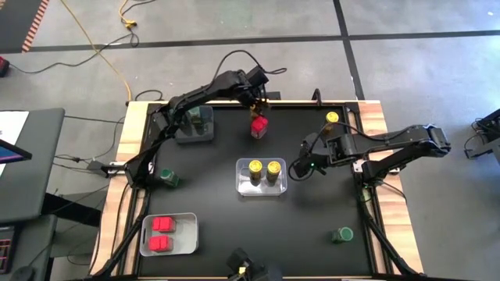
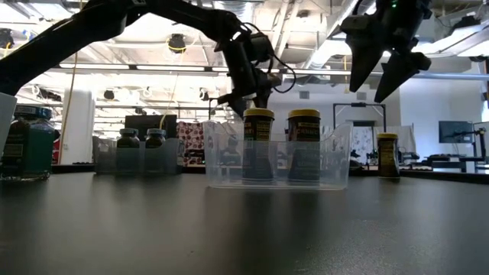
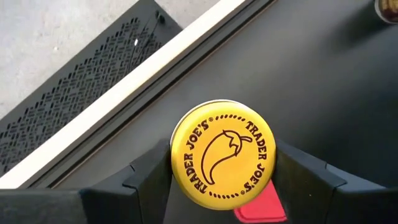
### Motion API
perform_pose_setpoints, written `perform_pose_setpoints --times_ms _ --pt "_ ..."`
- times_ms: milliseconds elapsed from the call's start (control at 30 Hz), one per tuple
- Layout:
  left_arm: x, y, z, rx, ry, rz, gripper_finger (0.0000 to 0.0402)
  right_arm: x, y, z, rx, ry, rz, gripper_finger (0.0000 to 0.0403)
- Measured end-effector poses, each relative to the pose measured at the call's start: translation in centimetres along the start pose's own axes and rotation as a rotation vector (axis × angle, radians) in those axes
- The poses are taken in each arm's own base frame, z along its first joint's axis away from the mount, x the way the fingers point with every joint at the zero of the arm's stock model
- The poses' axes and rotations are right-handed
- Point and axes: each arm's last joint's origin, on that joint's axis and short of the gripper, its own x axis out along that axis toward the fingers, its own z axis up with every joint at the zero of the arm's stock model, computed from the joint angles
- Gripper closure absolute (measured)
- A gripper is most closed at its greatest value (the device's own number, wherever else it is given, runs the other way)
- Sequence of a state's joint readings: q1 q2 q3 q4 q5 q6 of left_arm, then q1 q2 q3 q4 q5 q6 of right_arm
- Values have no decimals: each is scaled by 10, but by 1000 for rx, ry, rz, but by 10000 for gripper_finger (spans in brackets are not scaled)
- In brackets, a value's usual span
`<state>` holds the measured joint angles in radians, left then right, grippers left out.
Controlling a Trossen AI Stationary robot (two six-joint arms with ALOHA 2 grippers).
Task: Sort spices by type
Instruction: Put the yellow seasoning bottle into the transparent bin
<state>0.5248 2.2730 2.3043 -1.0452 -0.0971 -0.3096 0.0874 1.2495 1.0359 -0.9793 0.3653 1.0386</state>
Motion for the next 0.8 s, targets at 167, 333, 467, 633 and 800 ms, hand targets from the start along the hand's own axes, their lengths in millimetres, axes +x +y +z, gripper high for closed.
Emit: perform_pose_setpoints --times_ms 167,333,467,633,800 --pt "-10 -8 2 20 -19 -16 166 -1 2 -4 14 3 9 46" --pt "-17 -16 1 42 -28 -21 166 7 0 -18 61 46 -10 46" --pt "-21 -17 -1 49 -22 12 166 15 -4 -32 101 75 -38 46" --pt "-30 -14 -1 44 -25 34 166 16 -2 -42 117 77 -11 46" --pt "-46 -11 0 41 -61 89 166 14 2 -45 103 75 14 46"
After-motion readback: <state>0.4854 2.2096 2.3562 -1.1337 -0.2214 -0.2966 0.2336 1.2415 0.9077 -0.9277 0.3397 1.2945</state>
